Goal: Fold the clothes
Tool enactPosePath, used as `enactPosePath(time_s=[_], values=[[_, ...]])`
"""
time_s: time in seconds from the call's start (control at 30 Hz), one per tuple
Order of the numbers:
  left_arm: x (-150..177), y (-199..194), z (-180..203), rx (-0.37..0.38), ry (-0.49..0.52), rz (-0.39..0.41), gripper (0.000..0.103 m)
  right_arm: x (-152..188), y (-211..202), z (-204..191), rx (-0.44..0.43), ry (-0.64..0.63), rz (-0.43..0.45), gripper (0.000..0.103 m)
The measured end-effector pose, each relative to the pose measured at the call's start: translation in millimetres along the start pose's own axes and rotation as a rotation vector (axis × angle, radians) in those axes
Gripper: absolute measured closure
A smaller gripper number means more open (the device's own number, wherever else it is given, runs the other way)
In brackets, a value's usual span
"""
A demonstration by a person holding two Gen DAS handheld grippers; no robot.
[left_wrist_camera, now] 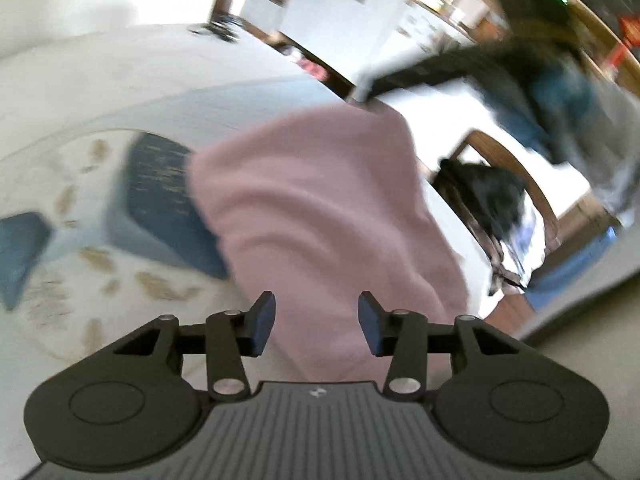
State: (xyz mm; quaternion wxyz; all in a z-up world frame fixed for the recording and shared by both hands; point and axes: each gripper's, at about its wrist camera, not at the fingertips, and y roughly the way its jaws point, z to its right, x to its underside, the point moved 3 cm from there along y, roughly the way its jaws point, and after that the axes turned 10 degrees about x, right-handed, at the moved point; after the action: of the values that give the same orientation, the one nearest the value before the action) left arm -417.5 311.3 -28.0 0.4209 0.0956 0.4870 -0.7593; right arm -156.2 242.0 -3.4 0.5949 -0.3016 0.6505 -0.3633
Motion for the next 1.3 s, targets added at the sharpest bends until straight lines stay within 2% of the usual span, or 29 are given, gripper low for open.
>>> enactPosePath(time_s=[0.03, 0.1, 0.17, 0.23, 0.37, 0.47, 0.67, 0.8, 0.9, 1.1, 1.3], values=[[-1.3, -3.5, -4.9, -0.018, -0.015, 0.018, 0.057, 7.8, -9.4, 5.7, 0.025, 0.011, 0.003, 0.0], [-2.9, -0.7, -15.2, -0.052, -0.062, 0.041, 0.048, 25.5, -24.5, 15.7, 0.057, 0.034, 0.0, 0.0], [-3.6, 5.5, -26.2, -0.081, -0.117, 0.051, 0.046, 48.0, -22.3, 22.0, 0.02, 0.072, -0.052, 0.0], [-2.6, 10.9, -37.8, -0.077, -0.155, 0.032, 0.046, 70.6, -5.4, 27.2, 0.023, 0.134, -0.134, 0.0], [1.0, 35.9, -35.2, -0.04, -0.177, -0.013, 0.044, 107.5, 35.6, 36.1, 0.079, 0.219, -0.268, 0.0], [3.9, 46.8, -32.3, -0.014, -0.181, -0.033, 0.041, 117.7, 49.7, 37.6, 0.011, 0.298, -0.306, 0.0], [8.7, 60.5, -25.0, 0.023, -0.168, -0.061, 0.041, 110.3, 63.9, 31.7, -0.035, 0.332, -0.31, 0.0], [8.7, 66.5, -21.6, 0.025, -0.162, -0.063, 0.04, 104.0, 67.9, 27.8, -0.015, 0.322, -0.314, 0.0], [7.8, 69.5, -16.1, 0.023, -0.143, -0.067, 0.034, 101.2, 70.5, 24.5, 0.01, 0.318, -0.308, 0.0], [3.2, 74.3, -10.1, -0.004, -0.131, -0.093, 0.034, 94.1, 69.6, 19.5, 0.011, 0.306, -0.282, 0.0], [0.3, 71.7, -3.3, -0.033, -0.093, -0.106, 0.048, 107.5, 58.4, 15.5, -0.001, 0.292, -0.248, 0.0]])
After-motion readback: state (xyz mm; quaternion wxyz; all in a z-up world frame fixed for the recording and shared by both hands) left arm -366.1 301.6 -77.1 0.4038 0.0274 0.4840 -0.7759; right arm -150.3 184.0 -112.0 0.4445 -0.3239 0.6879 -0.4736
